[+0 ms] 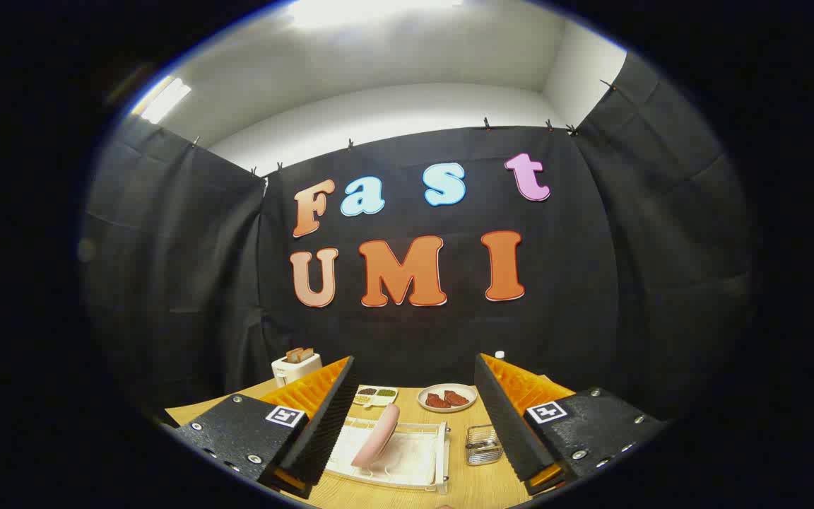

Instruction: Take the plate from the dish rack, then take the spoon from the basket and place it into the plate.

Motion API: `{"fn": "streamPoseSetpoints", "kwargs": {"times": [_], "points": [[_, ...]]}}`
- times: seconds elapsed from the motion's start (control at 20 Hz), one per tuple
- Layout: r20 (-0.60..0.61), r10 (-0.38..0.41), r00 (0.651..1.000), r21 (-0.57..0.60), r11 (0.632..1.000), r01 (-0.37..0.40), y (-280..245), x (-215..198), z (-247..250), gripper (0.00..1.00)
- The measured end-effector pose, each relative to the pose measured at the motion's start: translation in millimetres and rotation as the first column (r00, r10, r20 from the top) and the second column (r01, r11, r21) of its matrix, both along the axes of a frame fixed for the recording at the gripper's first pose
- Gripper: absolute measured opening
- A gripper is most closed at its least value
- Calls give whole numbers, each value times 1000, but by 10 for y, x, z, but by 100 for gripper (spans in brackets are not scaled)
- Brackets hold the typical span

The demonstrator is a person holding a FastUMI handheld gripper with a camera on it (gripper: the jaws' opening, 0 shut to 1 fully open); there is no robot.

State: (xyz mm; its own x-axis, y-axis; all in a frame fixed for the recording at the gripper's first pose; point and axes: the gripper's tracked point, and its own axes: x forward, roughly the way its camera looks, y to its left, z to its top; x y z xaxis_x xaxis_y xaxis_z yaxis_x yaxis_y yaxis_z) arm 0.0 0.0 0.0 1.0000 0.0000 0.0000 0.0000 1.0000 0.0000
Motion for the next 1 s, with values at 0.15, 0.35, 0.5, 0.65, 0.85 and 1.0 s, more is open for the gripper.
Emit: {"fn": "streamPoseSetpoints", "kwargs": {"times": [0.15, 0.35, 0.5, 0.65, 0.85, 1.0], "points": [[-8, 29, 1000, -1, 1000, -29, 112, -25, 2, 98], [-27, 44, 999, -32, 998, -45, 238, -102, -7, 98], [-2, 62, 998, -68, 996, -62, 344, -134, 54, 98], [-3, 80, 997, -66, 995, -80, 422, -153, 45, 98], [-18, 98, 995, -39, 994, -99, 441, -139, -28, 98], [-21, 92, 996, -20, 996, -92, 372, -76, -100, 98]]}}
